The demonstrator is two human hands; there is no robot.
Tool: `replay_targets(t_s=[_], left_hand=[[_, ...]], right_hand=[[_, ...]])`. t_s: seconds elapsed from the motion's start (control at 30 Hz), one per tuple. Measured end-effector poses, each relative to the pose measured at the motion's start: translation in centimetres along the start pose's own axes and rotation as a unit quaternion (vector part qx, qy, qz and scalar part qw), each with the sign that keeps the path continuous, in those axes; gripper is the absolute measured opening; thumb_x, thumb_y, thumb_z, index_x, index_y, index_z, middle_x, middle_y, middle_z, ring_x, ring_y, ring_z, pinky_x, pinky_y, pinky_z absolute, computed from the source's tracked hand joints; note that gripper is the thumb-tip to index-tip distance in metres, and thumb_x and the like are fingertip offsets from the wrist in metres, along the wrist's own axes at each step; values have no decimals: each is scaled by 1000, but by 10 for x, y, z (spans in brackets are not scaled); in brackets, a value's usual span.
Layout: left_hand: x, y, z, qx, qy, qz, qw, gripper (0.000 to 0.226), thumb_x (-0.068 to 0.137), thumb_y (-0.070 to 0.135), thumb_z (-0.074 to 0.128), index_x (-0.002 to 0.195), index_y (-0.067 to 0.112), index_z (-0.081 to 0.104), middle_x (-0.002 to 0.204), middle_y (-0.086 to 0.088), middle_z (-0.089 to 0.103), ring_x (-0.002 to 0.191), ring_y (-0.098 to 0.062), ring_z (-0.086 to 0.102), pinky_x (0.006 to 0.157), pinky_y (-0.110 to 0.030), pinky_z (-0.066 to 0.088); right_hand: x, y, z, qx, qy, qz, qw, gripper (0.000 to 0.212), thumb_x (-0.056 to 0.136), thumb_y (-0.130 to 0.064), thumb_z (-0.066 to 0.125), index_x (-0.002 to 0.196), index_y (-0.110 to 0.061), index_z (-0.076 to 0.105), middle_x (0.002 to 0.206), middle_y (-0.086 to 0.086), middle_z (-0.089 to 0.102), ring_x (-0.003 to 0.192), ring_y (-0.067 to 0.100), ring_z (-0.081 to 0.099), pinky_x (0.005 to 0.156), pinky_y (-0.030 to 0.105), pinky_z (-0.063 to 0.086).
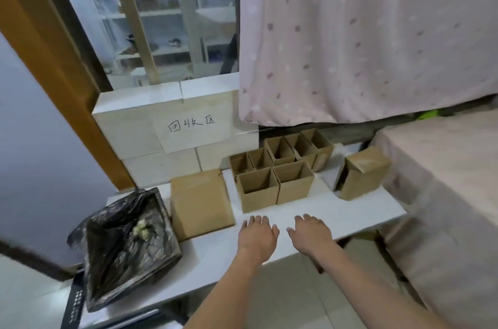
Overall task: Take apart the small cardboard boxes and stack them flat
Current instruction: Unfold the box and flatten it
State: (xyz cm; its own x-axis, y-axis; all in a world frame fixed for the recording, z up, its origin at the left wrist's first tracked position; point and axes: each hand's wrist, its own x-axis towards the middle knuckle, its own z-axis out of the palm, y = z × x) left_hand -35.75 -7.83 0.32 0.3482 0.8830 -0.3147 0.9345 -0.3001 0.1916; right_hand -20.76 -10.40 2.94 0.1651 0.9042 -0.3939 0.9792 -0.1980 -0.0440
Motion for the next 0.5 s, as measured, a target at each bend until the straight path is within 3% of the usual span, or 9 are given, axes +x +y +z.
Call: replay_targets(t_s=[0.2, 0.5], left_hand=[[45, 96, 0, 20, -37, 7, 999, 56, 108, 38, 18, 151, 7, 34, 156, -12, 38, 144, -27, 32, 122, -40, 20], [107, 211, 4, 60, -39, 16, 997, 53, 108, 37, 20, 145, 6, 41, 147, -13, 46, 137, -28, 41, 117, -40, 29]], right_hand=[[30, 114, -17, 39, 2, 25, 999, 49, 103, -45, 31, 135, -12, 49, 134, 10, 54, 123, 28, 51, 102, 37, 38], [57, 229, -27, 73, 15, 29, 997, 47, 103, -43, 33, 133, -12, 50, 131, 9, 55, 121, 27, 51, 101, 36, 39]])
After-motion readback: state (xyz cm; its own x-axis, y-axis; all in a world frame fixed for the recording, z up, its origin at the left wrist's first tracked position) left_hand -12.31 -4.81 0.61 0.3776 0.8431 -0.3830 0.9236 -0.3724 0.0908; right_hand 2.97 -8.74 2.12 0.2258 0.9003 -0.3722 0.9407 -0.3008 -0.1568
